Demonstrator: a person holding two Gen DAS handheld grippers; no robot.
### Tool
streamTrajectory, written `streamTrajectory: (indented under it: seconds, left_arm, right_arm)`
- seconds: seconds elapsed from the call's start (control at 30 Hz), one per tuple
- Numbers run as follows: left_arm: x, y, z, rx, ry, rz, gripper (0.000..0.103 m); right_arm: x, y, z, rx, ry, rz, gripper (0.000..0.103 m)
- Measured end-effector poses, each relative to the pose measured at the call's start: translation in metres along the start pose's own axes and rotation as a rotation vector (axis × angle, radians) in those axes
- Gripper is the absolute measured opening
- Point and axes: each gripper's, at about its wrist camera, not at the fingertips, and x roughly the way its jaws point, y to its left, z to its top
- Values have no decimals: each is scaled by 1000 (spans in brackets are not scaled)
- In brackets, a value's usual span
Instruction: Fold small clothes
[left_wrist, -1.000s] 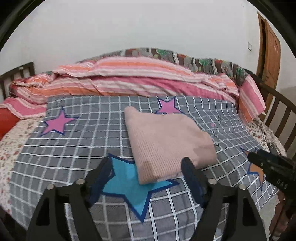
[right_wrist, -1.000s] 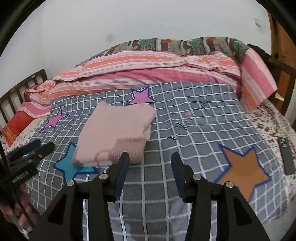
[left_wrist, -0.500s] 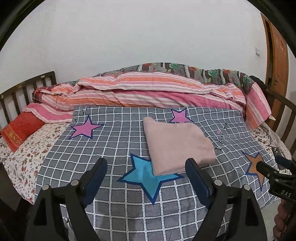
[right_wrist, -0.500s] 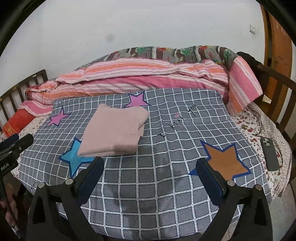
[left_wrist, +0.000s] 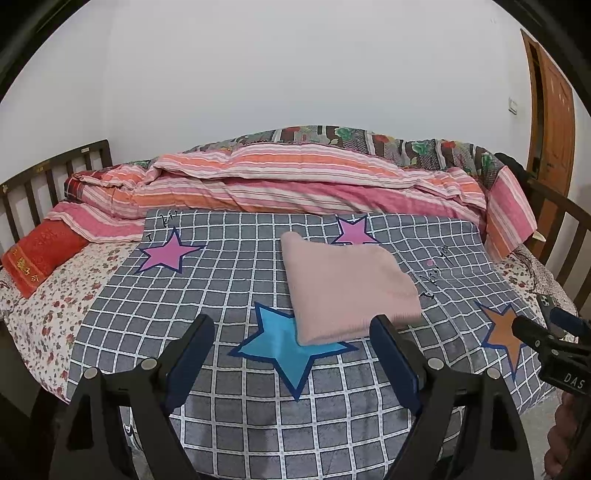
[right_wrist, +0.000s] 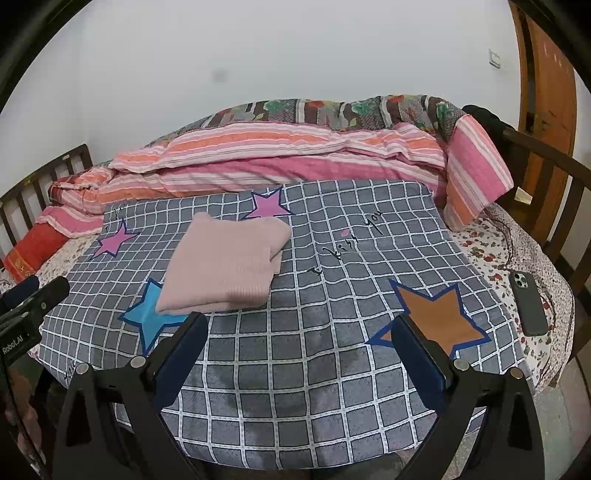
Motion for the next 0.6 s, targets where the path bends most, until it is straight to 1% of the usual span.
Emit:
streamTrajectory:
  seconds: [0.6]
  left_arm:
    - [-3, -2, -3, 8, -2, -2, 85]
  right_arm:
    - [-3, -3, 0, 11, -6, 0, 98]
